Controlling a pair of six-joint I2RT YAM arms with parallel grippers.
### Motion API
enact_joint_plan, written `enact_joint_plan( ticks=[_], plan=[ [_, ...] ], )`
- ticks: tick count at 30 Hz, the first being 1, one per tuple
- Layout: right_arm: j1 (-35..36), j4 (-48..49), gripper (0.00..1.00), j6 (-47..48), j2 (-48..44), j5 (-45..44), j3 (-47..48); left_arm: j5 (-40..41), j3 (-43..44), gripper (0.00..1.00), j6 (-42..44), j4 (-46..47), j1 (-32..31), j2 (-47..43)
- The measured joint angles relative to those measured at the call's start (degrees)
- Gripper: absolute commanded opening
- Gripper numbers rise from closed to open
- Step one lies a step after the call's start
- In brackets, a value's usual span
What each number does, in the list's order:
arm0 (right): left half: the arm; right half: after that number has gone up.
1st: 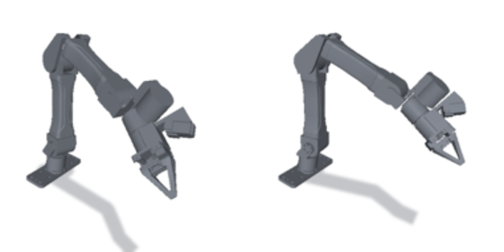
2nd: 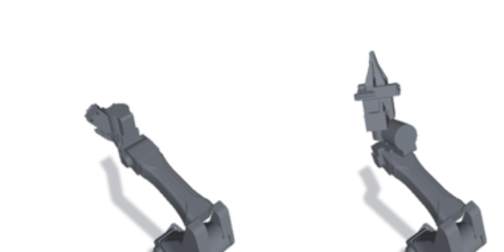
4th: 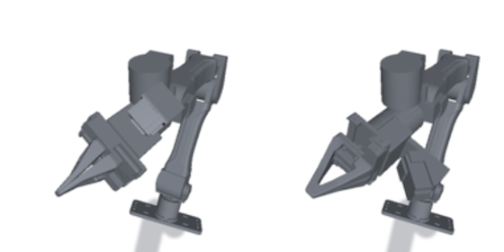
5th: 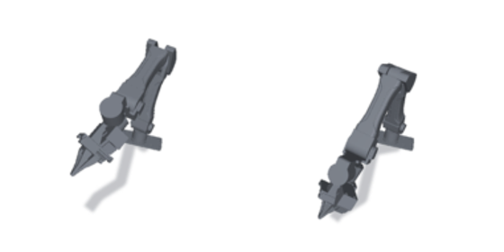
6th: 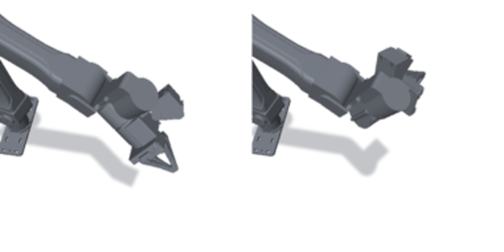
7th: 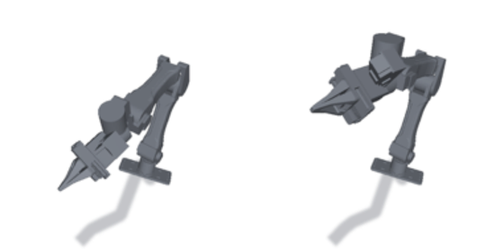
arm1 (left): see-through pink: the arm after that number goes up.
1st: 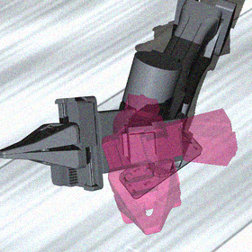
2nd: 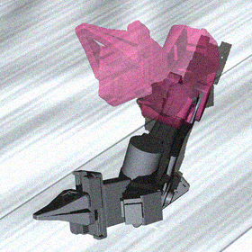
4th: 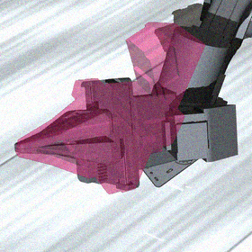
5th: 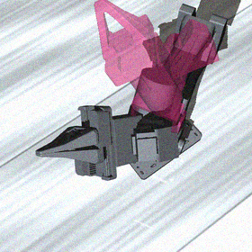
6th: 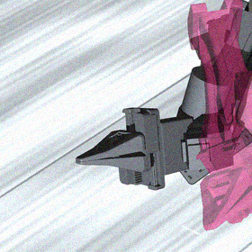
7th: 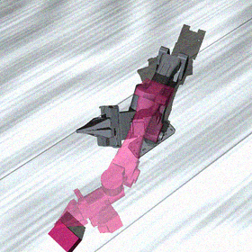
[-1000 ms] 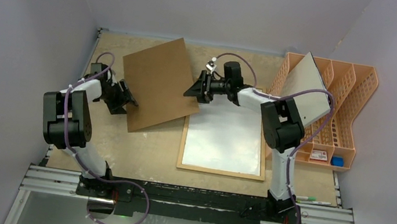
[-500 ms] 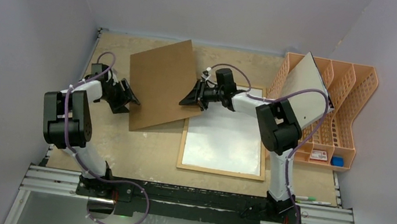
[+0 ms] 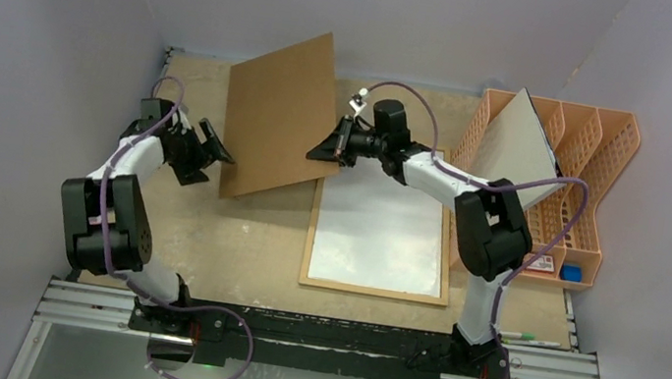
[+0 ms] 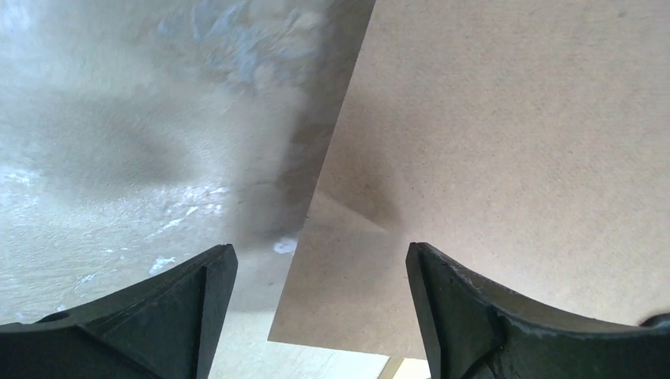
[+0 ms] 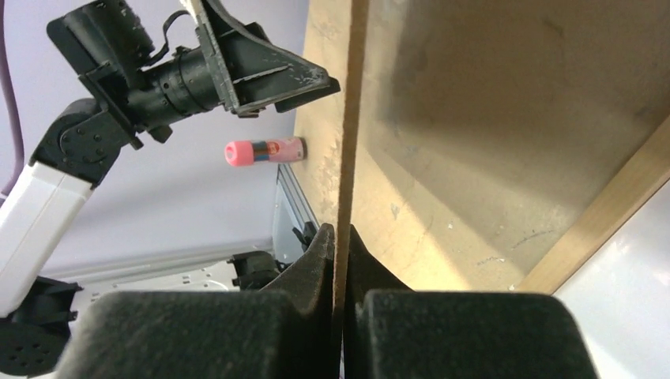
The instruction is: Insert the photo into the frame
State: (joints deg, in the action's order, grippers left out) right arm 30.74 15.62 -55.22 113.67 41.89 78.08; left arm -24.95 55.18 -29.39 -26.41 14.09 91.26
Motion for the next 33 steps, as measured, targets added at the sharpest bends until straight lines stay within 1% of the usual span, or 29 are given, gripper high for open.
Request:
enact_joint_plan(
  ticks=[4,9,15,20,23,26,30,33],
  plan=[
    [-0.68,0.13,0.00,-0.85,-4.00,-2.58,-0.07,0.02,1.92,0.82,0.59,-0.31,0.02,-5.60],
    [-2.03,-0.13,0.00,-0.57,-11.17,-8.96,-0.09,-0.07,1.55,0.77,1.49,-0.44,-0.98,-10.99],
    [-3.48,-3.08,0.00,2.64,-21.24,-18.58,-0.42,-0.11,-4.98,0.71,0.42,2.27,-4.70,-16.76],
    [-3.80,-3.58,0.00,3.87,-31.69,-26.38,-4.17,0.81,-14.19,0.65,-5.62,11.32,-10.40,-19.93],
    [-3.80,-4.11,0.00,3.91,-37.81,-31.28,-6.45,1.55,-16.65,0.60,-9.22,15.80,-14.73,-18.27],
    [-3.80,-5.57,0.00,3.89,-42.73,-35.54,-8.13,2.69,-15.80,0.58,-11.04,19.61,-21.35,-13.33],
    [-3.80,-8.63,0.00,3.80,-47.06,-40.44,-9.84,5.70,-11.58,0.54,-11.80,21.59,-30.64,-4.96],
    [-3.82,-11.19,0.00,3.58,-48.85,-43.43,-10.67,8.11,-6.84,0.48,-11.74,21.90,-36.04,1.05]
  ],
)
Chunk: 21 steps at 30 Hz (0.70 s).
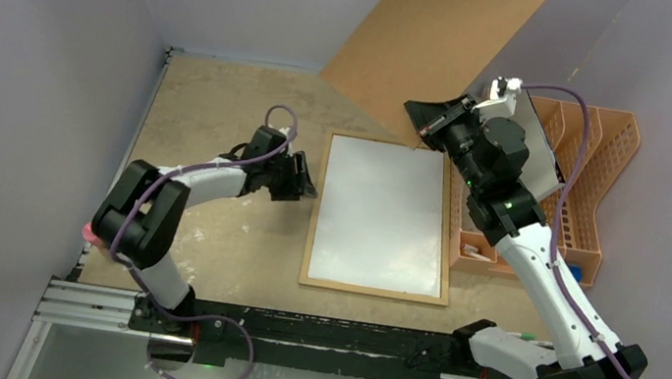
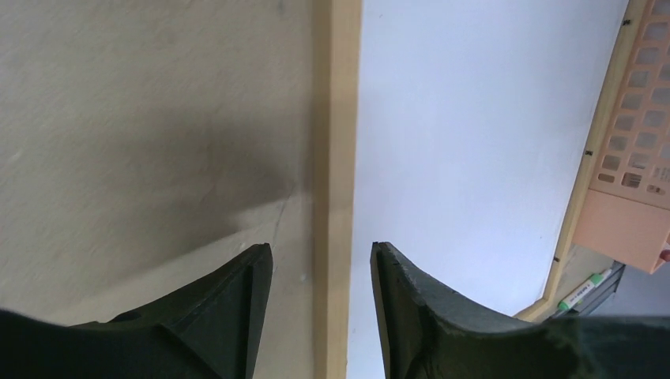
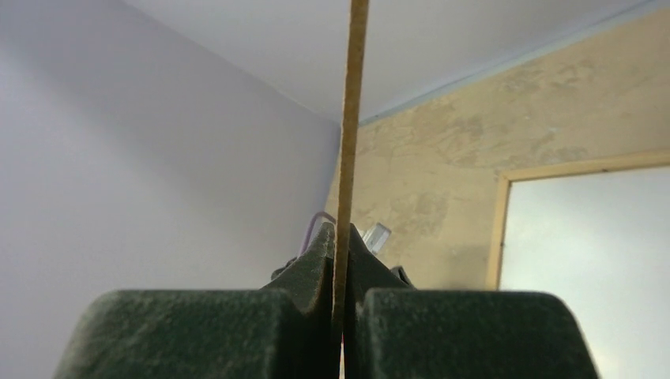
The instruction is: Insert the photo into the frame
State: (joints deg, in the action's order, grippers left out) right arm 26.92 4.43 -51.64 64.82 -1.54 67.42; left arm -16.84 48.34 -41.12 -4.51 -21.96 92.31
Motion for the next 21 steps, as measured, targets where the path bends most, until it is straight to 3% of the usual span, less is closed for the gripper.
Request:
enact_joint_plan(
  ticks=[4,21],
  plan=[
    [0.02,-2.99,0.00,-0.48,-1.05,-2.34,-0.98,2.16,5.88,0.42,1.25,-0.15,-2.89,6.19],
    [0.02,-6.45,0.00,-2.47,-3.28,-3.43,-2.12,5.79,13.20,0.44,7.76,-3.74,-5.73,13.05]
  ],
)
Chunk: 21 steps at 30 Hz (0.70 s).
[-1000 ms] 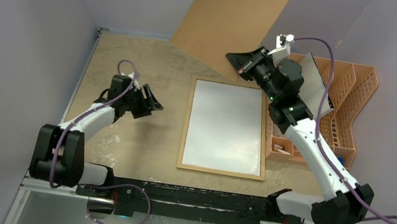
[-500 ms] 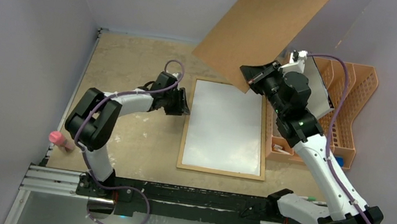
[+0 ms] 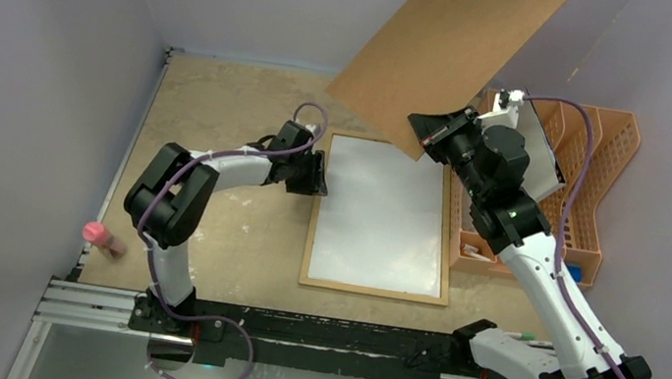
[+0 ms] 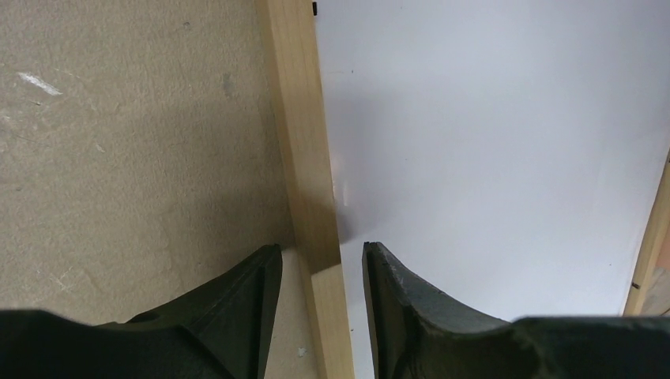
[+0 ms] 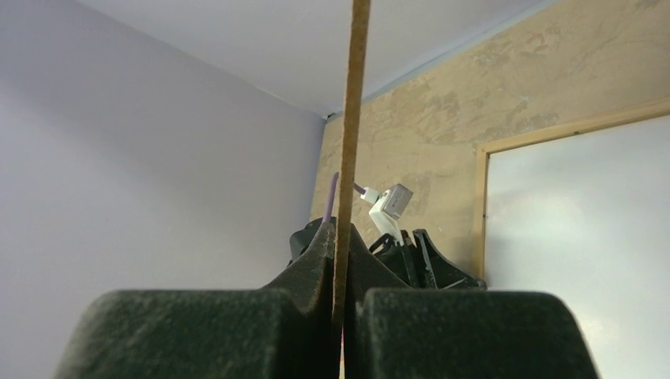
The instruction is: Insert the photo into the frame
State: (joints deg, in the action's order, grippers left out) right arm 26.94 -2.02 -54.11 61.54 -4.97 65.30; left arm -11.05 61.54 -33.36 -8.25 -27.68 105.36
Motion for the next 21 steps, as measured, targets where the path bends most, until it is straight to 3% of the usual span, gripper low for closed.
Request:
enact_joint_plan(
  ticks=[9,16,21],
  plan=[
    [0.00,0.17,0.00,-0.55,1.36,0.22,-0.02,5.16,3.85,0.31,0.28,-5.79,-0.94,1.84],
    [0.00,0.24,0.00,-0.74,3.02,1.20,-0.02,9.68,5.79,0.28,2.01,-9.07,-1.29,2.64],
    [0.00,0.83,0.00,-0.76,4.17,2.08,-0.02,10.16,5.20,0.28,3.17,-10.49,3.04,1.79]
  ],
)
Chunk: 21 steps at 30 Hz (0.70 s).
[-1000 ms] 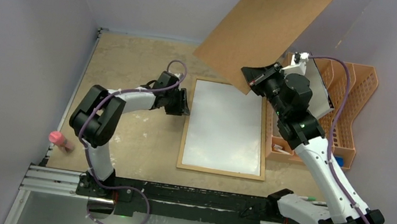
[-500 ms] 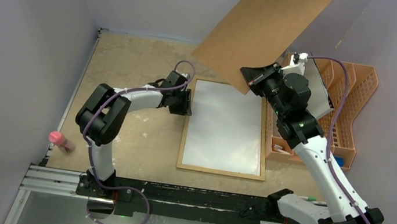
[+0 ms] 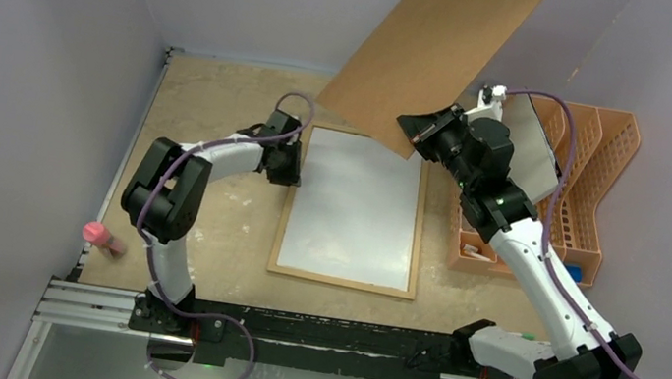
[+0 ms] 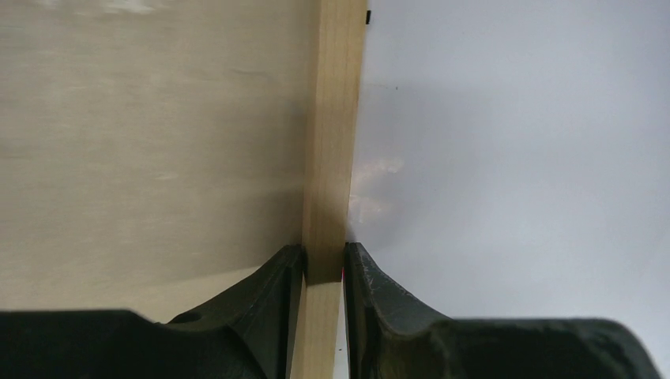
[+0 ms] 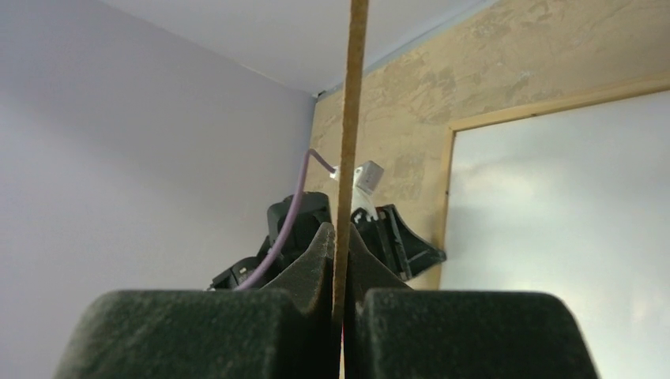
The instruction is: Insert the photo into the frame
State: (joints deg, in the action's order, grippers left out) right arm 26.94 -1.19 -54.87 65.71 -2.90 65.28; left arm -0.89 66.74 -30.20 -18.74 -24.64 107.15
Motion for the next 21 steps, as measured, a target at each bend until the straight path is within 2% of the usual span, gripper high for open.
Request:
enact_joint_plan(
  ticks=[5,10,16,21],
  plan=[
    [0.00,1.27,0.00,0.02,1.77,1.49,0.00,-0.17,-1.64,0.27,2.54,-2.38,8.28,-1.95],
    [0.00,1.57,0.00,0.02,3.39,3.06,0.02,0.26,-1.64,0.29,4.52,-4.74,11.30,-2.51],
    [0.00,1.75,0.00,0.02,4.57,4.87,0.07,0.76,-1.70,0.41,4.72,-7.58,12.33,-3.37],
    [0.00,1.95,0.00,0.04,6.05,7.02,0.90,2.71,-1.36,0.61,4.46,-14.80,14.93,-6.21]
  ],
)
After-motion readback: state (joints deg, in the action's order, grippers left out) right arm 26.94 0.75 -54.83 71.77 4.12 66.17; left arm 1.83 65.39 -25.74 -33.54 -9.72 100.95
